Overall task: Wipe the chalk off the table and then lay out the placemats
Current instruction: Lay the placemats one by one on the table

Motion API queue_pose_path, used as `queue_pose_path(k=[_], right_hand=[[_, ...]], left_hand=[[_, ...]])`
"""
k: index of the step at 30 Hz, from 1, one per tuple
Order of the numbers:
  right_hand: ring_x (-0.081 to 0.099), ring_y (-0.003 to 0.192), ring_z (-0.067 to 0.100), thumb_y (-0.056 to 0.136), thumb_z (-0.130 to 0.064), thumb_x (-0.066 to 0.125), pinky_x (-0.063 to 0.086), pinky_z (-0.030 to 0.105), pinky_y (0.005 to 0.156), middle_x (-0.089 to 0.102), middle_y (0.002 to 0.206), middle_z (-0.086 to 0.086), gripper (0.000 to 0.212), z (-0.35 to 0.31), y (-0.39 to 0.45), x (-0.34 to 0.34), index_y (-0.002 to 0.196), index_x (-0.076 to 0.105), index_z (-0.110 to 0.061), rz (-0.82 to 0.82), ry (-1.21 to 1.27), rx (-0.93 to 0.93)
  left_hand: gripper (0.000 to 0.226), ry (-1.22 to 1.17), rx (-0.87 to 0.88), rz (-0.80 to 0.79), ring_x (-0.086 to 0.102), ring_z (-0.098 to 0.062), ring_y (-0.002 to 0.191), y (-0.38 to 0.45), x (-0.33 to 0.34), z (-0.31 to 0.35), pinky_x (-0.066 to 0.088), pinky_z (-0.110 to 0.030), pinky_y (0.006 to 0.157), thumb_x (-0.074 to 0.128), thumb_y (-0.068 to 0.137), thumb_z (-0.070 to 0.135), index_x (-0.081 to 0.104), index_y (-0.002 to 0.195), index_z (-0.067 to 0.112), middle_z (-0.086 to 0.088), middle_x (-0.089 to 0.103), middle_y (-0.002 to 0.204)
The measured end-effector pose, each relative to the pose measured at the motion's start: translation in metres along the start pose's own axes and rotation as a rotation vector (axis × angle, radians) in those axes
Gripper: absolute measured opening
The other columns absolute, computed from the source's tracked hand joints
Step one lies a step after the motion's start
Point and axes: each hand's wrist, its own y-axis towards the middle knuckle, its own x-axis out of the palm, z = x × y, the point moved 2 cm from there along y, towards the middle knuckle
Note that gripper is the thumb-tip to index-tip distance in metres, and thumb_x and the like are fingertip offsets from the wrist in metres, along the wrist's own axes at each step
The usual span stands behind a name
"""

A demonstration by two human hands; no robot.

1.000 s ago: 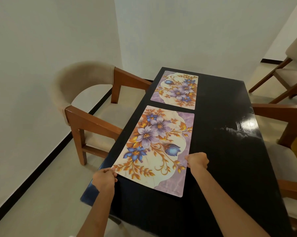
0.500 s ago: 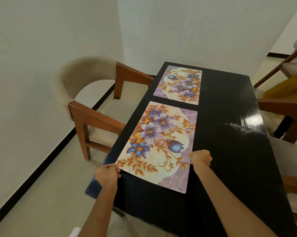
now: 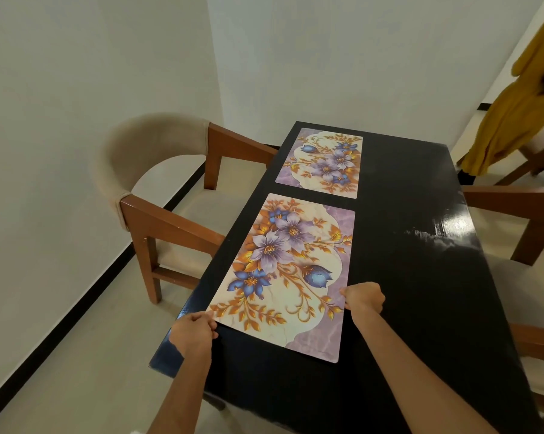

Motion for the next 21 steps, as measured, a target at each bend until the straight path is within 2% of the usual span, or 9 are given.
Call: queue_pose_path(k=[2,4,7,12,17,19,21], right_hand=[[0.069,0.078,0.021,0.079,-0.017,0.079,0.058,0.033,0.072,0.068,0.093,0.012,0.03,0.0007,-0.0001,0.0005,0.101,0.062,-0.005,-0.004,-0.008,-0.004],[0.069,0.079,0.021,0.079,-0.017,0.079,0.056,0.03,0.064,0.069,0.095,0.012,0.033,0.0006,-0.0004,-0.0003,0.105,0.063,-0.005,-0.01,-0.021,-0.015],[0.068,0.08,0.021,0.081,-0.017,0.077,0.042,0.026,0.051,0.067,0.095,0.012,0.03,0.0001,-0.0009,-0.0015,0.104,0.063,-0.004,-0.023,-0.04,-0.041],[0.057,0.073,0.02,0.081,-0.017,0.077,0.042,0.029,0.056,0.061,0.091,0.012,0.032,-0.0009,-0.0016,-0.0031,0.105,0.06,-0.004,-0.011,-0.104,-0.072],[0.054,0.064,0.017,0.082,-0.019,0.077,0.039,0.026,0.049,0.058,0.085,0.01,0.029,-0.0013,-0.0019,-0.0033,0.102,0.061,-0.005,0.02,-0.145,-0.121],[0.056,0.066,0.018,0.082,-0.019,0.076,0.042,0.027,0.052,0.057,0.082,0.009,0.027,-0.0006,-0.0033,-0.0028,0.1,0.061,-0.006,0.036,-0.155,-0.135],[0.055,0.064,0.018,0.083,-0.019,0.075,0.04,0.026,0.05,0.057,0.08,0.009,0.024,-0.0007,-0.0056,-0.0029,0.098,0.063,-0.005,0.047,-0.141,-0.139]], left_hand=[[0.01,0.0,-0.002,-0.001,0.053,-0.015,0.052,0.0,0.0002,-0.0014,0.047,-0.023,0.05,0.063,0.09,0.007,0.07,0.092,0.0,-0.015,0.066,0.077],[0.01,0.003,-0.009,-0.017,0.052,-0.015,0.052,0.0002,0.0006,-0.0018,0.046,-0.022,0.05,0.062,0.09,0.007,0.069,0.093,0.0,-0.015,0.065,0.077],[0.01,0.012,-0.005,-0.023,0.052,-0.015,0.052,0.0009,0.0008,-0.0016,0.046,-0.023,0.051,0.062,0.09,0.007,0.069,0.092,-0.001,-0.015,0.064,0.077],[0.012,0.045,-0.003,-0.013,0.053,-0.016,0.05,0.0025,0.002,-0.0024,0.045,-0.023,0.049,0.061,0.091,0.006,0.069,0.093,-0.001,-0.016,0.066,0.078],[0.014,0.138,0.011,0.019,0.056,-0.019,0.055,-0.0008,0.0022,-0.0005,0.043,-0.023,0.047,0.063,0.089,0.009,0.071,0.089,-0.003,-0.016,0.068,0.081],[0.016,0.173,0.006,0.032,0.064,-0.026,0.069,-0.0022,0.0019,0.0029,0.054,-0.031,0.057,0.066,0.088,0.012,0.071,0.094,-0.002,-0.018,0.069,0.088],[0.021,0.216,-0.002,0.051,0.067,-0.035,0.088,-0.0048,0.0017,0.0067,0.057,-0.045,0.08,0.067,0.088,0.015,0.068,0.101,-0.002,-0.021,0.068,0.098]])
